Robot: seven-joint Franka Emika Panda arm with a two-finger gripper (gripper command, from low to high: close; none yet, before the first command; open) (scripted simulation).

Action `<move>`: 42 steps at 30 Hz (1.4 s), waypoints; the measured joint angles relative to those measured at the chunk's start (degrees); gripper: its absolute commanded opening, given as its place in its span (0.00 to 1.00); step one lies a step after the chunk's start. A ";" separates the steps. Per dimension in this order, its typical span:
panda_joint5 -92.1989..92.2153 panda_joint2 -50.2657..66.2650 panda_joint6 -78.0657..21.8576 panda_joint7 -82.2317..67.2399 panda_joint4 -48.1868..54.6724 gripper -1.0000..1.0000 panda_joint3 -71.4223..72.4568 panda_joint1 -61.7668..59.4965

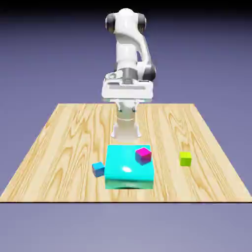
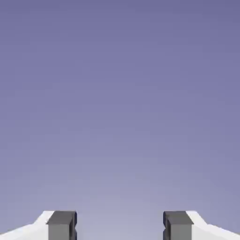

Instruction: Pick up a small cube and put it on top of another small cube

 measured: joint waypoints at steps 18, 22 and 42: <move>16.65 31.74 -3.23 -44.85 2.07 0.50 16.95 24.36; 18.90 36.04 -3.67 -50.92 2.35 0.50 19.24 26.56; 18.70 37.03 -4.16 -49.24 4.13 0.00 17.18 27.39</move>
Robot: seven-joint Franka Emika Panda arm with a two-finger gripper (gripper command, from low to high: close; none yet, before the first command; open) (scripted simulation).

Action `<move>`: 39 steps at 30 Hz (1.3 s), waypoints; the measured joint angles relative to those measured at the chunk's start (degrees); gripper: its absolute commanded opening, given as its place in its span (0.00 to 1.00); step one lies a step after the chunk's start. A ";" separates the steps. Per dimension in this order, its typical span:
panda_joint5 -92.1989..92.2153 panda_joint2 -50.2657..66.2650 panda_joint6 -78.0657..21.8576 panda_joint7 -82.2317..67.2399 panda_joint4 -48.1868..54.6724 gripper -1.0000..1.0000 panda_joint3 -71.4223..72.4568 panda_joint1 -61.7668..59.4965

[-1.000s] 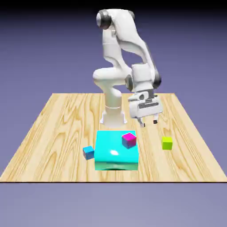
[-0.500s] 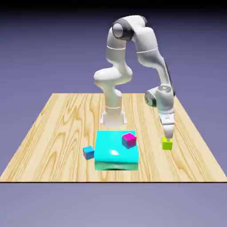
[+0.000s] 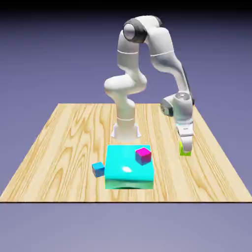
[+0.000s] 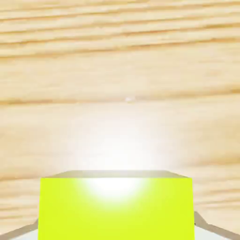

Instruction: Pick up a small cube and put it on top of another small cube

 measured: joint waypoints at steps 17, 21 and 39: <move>-3.15 8.96 -14.11 1.44 22.92 0.00 -32.75 -5.76; -3.14 5.64 -15.66 -8.53 19.28 0.00 -30.45 -13.00; -3.13 -9.27 -22.62 -53.35 2.89 0.00 -20.04 -45.99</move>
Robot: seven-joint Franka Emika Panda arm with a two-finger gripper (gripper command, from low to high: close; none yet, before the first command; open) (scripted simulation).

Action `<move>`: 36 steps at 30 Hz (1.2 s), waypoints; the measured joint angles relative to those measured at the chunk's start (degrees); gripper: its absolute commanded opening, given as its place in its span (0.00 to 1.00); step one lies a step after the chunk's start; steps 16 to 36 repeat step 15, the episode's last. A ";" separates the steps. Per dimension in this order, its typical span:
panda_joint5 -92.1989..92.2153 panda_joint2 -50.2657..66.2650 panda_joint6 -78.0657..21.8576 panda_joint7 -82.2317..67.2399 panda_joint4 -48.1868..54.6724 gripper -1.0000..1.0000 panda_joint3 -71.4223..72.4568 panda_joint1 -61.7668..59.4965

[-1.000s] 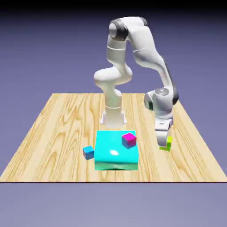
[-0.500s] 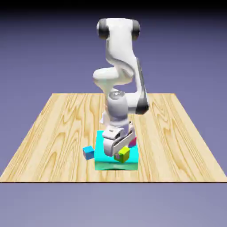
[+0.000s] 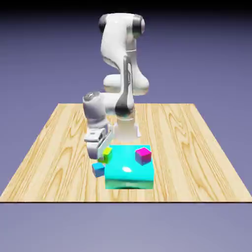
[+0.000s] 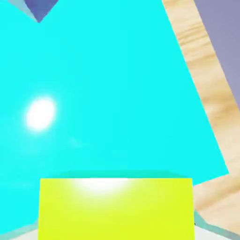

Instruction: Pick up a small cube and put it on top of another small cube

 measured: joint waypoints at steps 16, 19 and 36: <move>7.65 9.86 12.99 -15.66 -2.39 1.00 6.30 -8.36; 7.65 9.86 12.99 -15.66 -2.39 1.00 6.30 -8.36; 7.65 9.86 12.99 -15.66 -2.39 1.00 6.30 -8.36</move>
